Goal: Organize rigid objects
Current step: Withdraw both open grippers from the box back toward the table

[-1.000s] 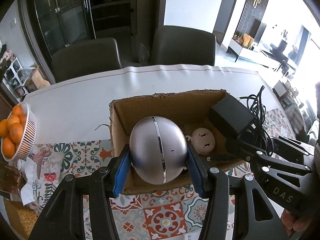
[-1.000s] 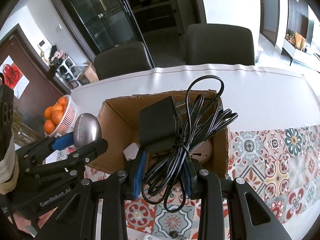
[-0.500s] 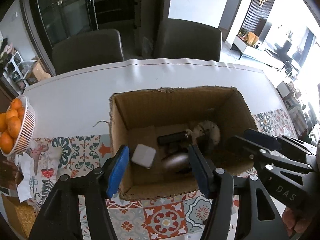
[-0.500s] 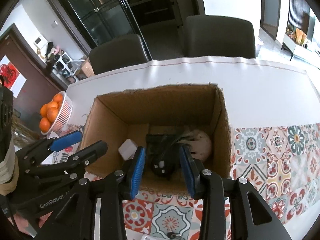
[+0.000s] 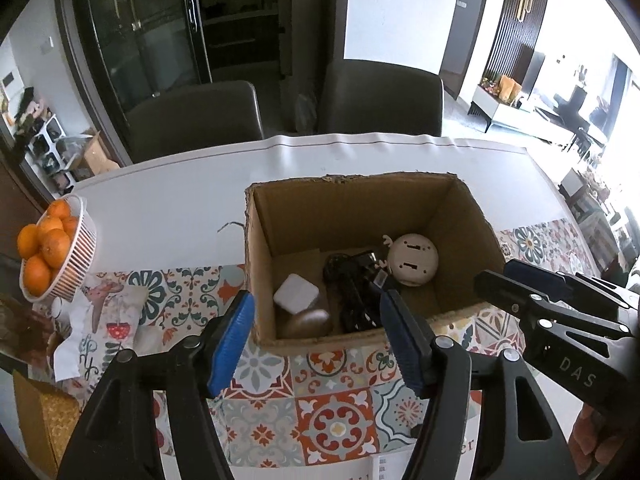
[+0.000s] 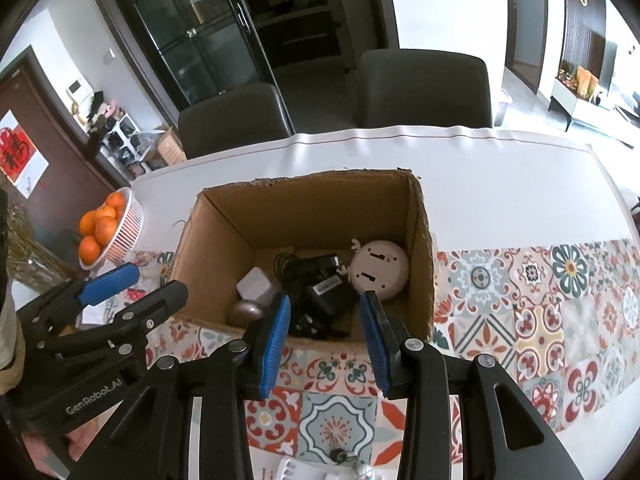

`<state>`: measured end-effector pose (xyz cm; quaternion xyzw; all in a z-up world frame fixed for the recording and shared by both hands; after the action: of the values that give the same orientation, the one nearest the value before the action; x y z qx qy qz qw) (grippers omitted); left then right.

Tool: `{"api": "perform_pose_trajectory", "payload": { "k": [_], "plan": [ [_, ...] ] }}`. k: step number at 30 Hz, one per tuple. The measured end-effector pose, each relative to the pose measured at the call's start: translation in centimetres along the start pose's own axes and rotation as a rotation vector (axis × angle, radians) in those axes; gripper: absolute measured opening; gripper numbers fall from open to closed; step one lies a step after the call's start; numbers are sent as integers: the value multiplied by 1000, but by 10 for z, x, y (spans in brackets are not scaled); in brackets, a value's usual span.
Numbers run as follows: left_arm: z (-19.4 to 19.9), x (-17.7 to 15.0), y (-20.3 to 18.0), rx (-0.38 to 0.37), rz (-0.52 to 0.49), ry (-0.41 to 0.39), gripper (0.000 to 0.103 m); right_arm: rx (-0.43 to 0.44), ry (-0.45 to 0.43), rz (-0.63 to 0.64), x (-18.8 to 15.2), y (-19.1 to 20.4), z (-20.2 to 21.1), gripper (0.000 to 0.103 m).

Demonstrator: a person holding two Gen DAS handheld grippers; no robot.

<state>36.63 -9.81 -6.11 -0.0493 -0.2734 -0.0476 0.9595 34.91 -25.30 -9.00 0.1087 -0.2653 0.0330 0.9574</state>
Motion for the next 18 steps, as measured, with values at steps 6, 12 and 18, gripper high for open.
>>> {"api": "perform_pose_trajectory", "payload": {
  "k": [6,12,18],
  "plan": [
    [17,-16,-9,-2,-5,-20,68,-9,-21,-11,-18,-4,16,38],
    [26,-33,-19,-8,-9,-21,70,-13,-36,-18,-37,-9,32,39],
    [32,-56,-28,-13,-5,-15,73,-2,-29,-27,-59,-14,39,39]
  ]
}}
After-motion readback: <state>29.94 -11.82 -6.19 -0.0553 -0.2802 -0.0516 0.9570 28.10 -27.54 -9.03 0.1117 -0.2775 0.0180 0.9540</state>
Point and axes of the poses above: each gripper's, at about its wrist camera, not at the fingertips, and z roughly against the way its jaws point, y to its left, x to its top, the point moved 5 cm from there along -z, roughly the way its jaws point, and after that the axes turned 5 degrees about z, right-handed, at the moved point
